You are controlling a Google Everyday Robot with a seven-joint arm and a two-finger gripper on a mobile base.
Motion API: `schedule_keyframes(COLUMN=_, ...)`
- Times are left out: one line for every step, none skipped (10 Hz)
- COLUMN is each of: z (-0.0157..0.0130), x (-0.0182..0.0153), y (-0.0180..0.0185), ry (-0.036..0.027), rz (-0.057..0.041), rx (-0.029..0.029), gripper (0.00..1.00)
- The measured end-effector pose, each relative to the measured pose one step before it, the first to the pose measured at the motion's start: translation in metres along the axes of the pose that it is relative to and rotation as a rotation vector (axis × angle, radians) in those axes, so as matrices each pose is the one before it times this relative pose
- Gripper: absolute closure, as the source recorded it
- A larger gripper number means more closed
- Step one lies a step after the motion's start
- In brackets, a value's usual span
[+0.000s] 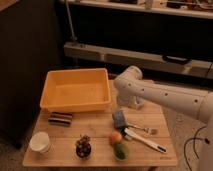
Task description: Place sponge in tray
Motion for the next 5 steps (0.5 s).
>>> schedule_keyframes(z=0.00553, x=-0.00572, y=-0.00958, ry=-0.0056, rz=-0.01005, rx=0.02609, gripper=0.2)
schedule_keyframes(z=0.00436, x=-0.0032, y=-0.00583, ry=-0.00369, rz=-0.00592, rx=0.00926, gripper=0.2)
schedule_keyframes(z=0.00441, x=-0.00155, y=-0.00204, ry=-0.00301, rz=0.00132, rx=0.00633, gripper=0.2)
schedule_keyframes(z=0.00717, x=-0.00097, y=-0.0008, ry=-0.00295, rz=0.0018, rx=0.00663, gripper=0.2)
schedule_keyframes(z=0.01087, x=0.00068, y=-0.00248, ry=-0.00425, rz=0.00028, rx=0.01145, gripper=0.2)
